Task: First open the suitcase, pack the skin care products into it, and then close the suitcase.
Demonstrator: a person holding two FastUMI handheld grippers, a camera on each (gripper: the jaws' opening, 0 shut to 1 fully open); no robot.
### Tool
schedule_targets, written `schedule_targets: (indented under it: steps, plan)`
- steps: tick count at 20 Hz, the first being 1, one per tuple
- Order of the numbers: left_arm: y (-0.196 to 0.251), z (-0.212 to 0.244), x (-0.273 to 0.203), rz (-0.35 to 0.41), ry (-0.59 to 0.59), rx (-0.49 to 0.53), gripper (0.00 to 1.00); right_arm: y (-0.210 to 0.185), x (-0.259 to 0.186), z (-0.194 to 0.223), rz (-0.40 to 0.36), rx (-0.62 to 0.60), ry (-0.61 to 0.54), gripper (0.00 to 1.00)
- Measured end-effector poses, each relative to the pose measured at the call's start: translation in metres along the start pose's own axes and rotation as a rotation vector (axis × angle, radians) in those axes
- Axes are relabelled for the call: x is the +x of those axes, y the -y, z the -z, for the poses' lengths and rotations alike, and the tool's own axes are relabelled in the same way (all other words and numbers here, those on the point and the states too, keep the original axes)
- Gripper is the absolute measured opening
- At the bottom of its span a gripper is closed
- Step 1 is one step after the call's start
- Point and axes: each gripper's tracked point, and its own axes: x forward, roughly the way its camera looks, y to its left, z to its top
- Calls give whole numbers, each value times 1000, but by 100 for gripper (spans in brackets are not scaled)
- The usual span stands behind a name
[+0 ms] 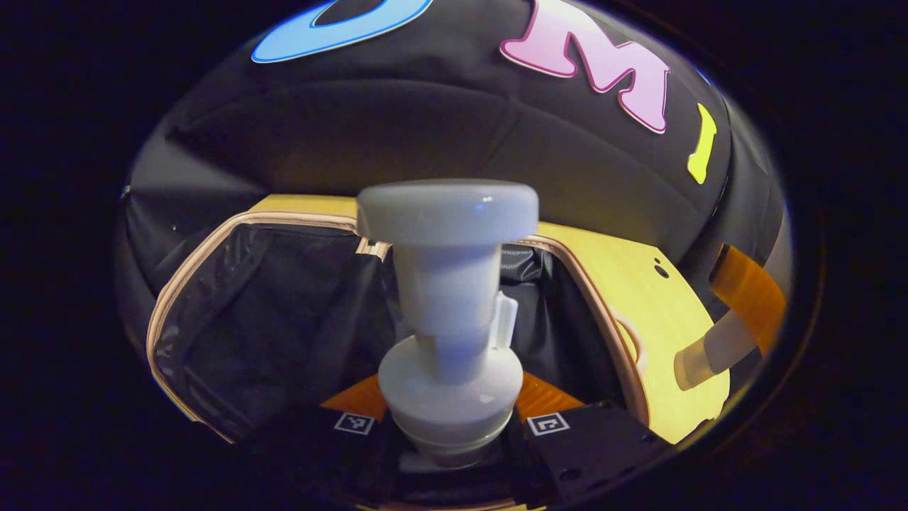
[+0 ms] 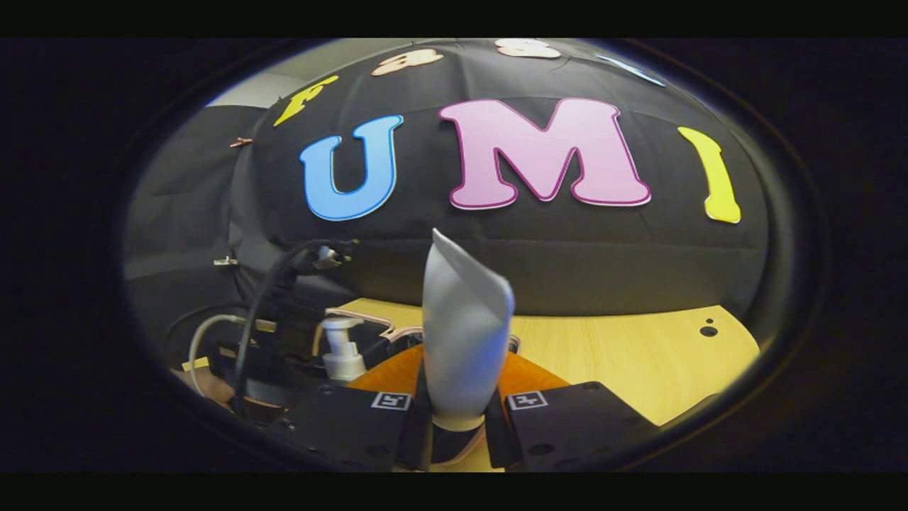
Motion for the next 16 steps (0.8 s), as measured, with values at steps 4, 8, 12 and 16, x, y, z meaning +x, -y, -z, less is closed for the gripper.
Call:
schedule_targets:
  steps: [4, 8, 12, 16]
  plan:
    - [0, -11, 25, -24, -78, 74, 63, 4, 10, 11, 17, 23, -37, 34]
    - [-8, -9, 34, -61, -123, 91, 65, 10, 17, 25, 36, 45, -87, 34]
    - [-12, -36, 10, -87, -11, 42, 71, 3, 25, 33, 39, 72, -132, 34]
    - [-64, -77, -54, -228, 178, 46, 86, -18, 38, 44, 20, 93, -190, 34]
